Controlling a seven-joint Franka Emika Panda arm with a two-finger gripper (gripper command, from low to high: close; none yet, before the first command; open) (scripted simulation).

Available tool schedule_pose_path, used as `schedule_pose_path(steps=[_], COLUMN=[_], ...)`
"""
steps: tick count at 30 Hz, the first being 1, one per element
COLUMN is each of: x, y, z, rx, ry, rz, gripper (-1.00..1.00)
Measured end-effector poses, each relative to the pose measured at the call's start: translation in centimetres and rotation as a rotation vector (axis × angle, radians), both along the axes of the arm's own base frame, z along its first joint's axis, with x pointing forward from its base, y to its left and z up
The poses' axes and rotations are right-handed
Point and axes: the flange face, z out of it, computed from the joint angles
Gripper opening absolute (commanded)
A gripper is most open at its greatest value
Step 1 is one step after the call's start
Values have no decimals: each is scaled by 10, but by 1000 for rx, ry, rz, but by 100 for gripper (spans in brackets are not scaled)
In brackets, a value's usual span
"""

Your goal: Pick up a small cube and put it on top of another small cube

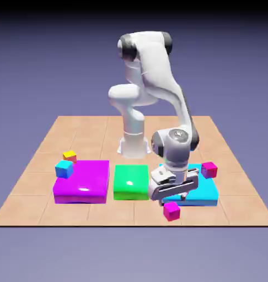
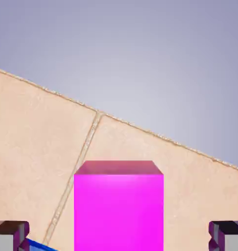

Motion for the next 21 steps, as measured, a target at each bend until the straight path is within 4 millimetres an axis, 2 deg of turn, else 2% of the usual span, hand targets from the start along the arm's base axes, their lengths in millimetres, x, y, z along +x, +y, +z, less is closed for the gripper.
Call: schedule_pose_path(steps=[1,3,8,13,15,17,18,20,21], x=[-1,-1,-1,-64,-101,-139,-159,-191,-189], y=[0,0,3,95,133,162,175,187,185], z=[-13,-13,58,115,136,154,163,179,179], rx=[0,0,1,17,17,14,10,2,1], ry=[0,0,0,4,4,4,3,1,1], rz=[0,0,6,264,385,498,556,641,634], gripper=[-100,-100,-100,-100,-100,-100,-100,-100,-100])
